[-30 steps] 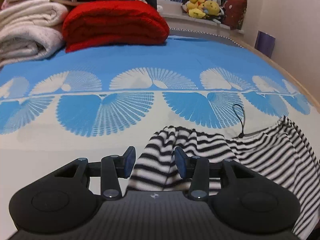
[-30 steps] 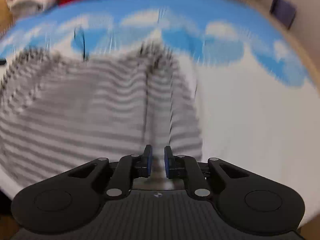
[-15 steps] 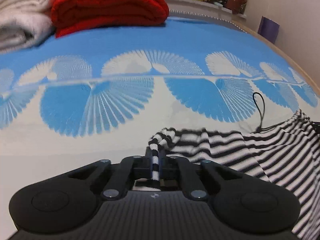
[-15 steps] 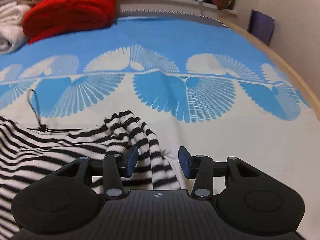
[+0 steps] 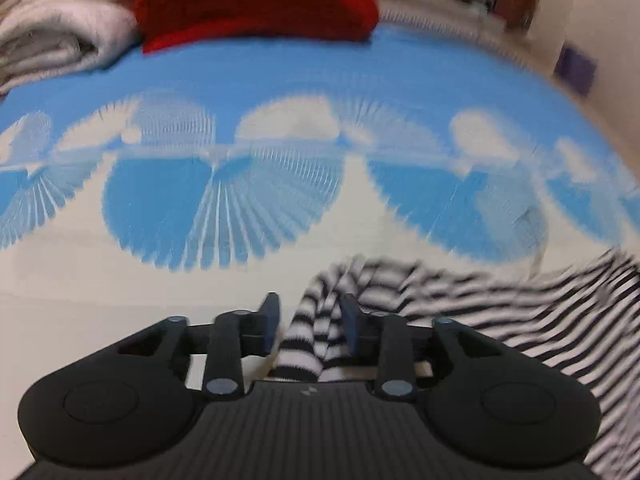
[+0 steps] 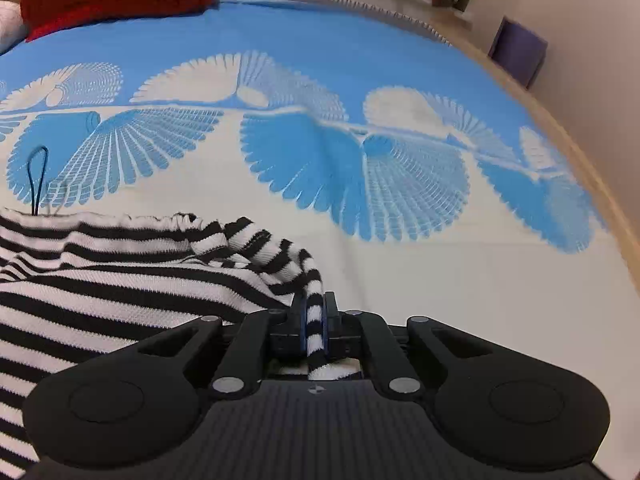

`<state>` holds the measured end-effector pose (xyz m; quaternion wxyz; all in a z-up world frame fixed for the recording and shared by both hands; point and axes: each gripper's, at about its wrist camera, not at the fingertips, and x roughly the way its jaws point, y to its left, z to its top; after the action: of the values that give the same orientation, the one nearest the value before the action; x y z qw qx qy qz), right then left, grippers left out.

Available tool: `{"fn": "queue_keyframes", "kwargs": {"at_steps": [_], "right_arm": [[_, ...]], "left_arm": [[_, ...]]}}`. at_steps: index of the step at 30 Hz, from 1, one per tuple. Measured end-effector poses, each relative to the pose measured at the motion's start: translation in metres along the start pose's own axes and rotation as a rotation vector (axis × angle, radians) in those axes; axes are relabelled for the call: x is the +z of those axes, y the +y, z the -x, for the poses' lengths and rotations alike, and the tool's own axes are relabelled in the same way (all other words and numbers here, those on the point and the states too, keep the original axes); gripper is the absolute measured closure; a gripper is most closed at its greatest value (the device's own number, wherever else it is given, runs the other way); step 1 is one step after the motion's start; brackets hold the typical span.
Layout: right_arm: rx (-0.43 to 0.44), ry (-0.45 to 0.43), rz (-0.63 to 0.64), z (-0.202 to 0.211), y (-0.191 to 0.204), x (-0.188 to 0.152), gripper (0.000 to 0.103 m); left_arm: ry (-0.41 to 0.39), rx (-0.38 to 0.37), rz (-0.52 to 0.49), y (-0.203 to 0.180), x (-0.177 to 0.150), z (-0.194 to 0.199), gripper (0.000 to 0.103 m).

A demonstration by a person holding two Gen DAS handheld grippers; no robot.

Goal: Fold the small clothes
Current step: 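Grasp and tuck the striped edge of the bundle with the right gripper, then open both grippers and withdraw them from the striped bundle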

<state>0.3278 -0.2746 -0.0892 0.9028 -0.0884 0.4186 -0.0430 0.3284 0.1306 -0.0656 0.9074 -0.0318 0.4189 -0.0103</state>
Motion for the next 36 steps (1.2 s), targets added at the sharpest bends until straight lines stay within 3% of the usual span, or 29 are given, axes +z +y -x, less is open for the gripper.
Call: {"fn": "queue_keyframes", "kwargs": {"at_steps": [3,5,7,8,10,11,13,16,17,19,20,21,23,24,27,29,32,36], "right_arm": [[0.063,-0.078,-0.066,0.039,-0.017,0.003,0.075],[0.167,-0.108,-0.085,0.065,-0.027,-0.004,0.074],[0.296,-0.074,-0.053,0.078,-0.03,-0.013,0.073],[0.354,-0.022,-0.009,0.078,-0.027,-0.023,0.073],[0.37,0.142,0.098,0.065,-0.017,-0.047,0.073],[0.338,0.207,0.161,0.059,-0.012,-0.06,0.073],[0.285,0.206,0.24,0.065,-0.011,-0.074,0.073],[0.323,0.189,0.106,0.086,-0.033,-0.068,0.073],[0.347,0.186,0.084,0.093,-0.039,-0.068,0.073],[0.361,0.245,0.109,0.094,-0.041,-0.081,0.073],[0.335,0.314,0.158,0.089,-0.037,-0.092,0.073],[0.302,0.357,0.217,0.085,-0.032,-0.101,0.073],[0.275,0.327,0.318,0.096,-0.022,-0.111,0.072],[0.253,0.329,0.309,0.102,-0.021,-0.108,0.072],[0.191,0.274,0.253,0.128,-0.022,-0.104,0.072],[0.148,0.162,0.218,0.157,-0.023,-0.097,0.07],[0.12,0.007,0.057,0.198,-0.033,-0.09,0.058],[0.157,-0.113,-0.18,0.237,-0.047,-0.102,0.052]], "left_arm": [[-0.033,-0.121,-0.028,0.0,0.002,0.032,0.057],[0.007,-0.219,-0.097,-0.006,-0.008,0.04,0.057],[0.081,-0.254,-0.218,-0.017,-0.025,0.035,0.058],[0.147,-0.217,-0.279,-0.021,-0.038,0.024,0.058],[0.281,-0.08,-0.36,-0.023,-0.061,0.0,0.058],[0.282,-0.069,-0.356,-0.021,-0.066,0.0,0.057],[0.253,-0.07,-0.293,-0.018,-0.058,0.016,0.061],[0.169,-0.144,-0.267,-0.019,-0.052,0.052,0.061],[0.181,-0.173,-0.266,-0.019,-0.054,0.056,0.061],[0.309,-0.191,-0.297,-0.02,-0.072,0.047,0.061],[0.386,-0.162,-0.339,-0.022,-0.086,0.038,0.061],[0.435,-0.101,-0.413,-0.025,-0.101,0.032,0.052],[0.381,-0.06,-0.465,-0.029,-0.104,0.045,0.049],[0.359,-0.037,-0.449,-0.028,-0.1,0.054,0.049],[0.203,0.034,-0.345,-0.024,-0.086,0.098,0.049],[0.093,0.053,-0.255,-0.022,-0.081,0.132,0.047],[-0.056,0.08,-0.14,-0.029,-0.087,0.173,0.031],[-0.079,0.05,-0.033,-0.042,-0.127,0.188,0.029]]}}
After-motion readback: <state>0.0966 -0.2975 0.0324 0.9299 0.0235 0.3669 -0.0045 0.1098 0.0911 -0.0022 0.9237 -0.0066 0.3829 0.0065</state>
